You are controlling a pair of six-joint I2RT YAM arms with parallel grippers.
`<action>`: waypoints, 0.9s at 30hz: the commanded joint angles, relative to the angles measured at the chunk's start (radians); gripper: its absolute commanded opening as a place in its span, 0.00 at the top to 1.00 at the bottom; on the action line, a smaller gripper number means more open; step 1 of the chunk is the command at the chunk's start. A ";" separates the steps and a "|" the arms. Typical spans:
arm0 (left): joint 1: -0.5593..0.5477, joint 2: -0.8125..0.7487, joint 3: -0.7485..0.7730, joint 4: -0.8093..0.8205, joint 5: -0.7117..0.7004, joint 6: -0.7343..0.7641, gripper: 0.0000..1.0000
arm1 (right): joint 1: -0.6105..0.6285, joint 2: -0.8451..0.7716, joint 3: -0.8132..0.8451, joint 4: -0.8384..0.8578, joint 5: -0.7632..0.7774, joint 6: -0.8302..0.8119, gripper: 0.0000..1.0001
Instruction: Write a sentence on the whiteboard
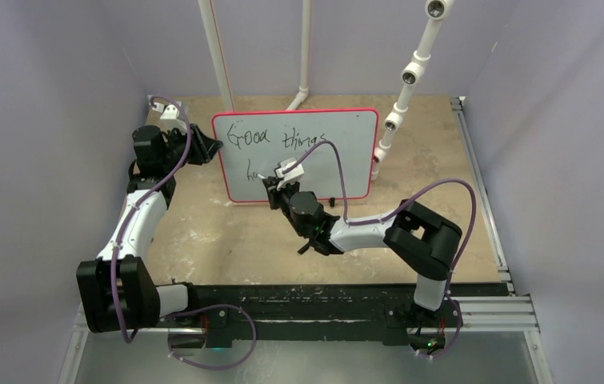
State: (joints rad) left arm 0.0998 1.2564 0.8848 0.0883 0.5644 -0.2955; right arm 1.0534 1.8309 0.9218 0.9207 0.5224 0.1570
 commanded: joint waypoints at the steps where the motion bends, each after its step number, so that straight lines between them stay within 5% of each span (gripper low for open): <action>1: 0.000 -0.026 -0.007 0.031 0.008 0.004 0.70 | -0.009 -0.055 0.039 0.070 0.063 -0.036 1.00; 27: -0.001 -0.025 -0.009 0.031 0.007 0.006 0.70 | -0.006 -0.021 -0.005 0.027 0.025 0.055 1.00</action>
State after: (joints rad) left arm 0.0998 1.2564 0.8848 0.0883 0.5648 -0.2955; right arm 1.0527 1.8118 0.9253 0.9405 0.5522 0.1864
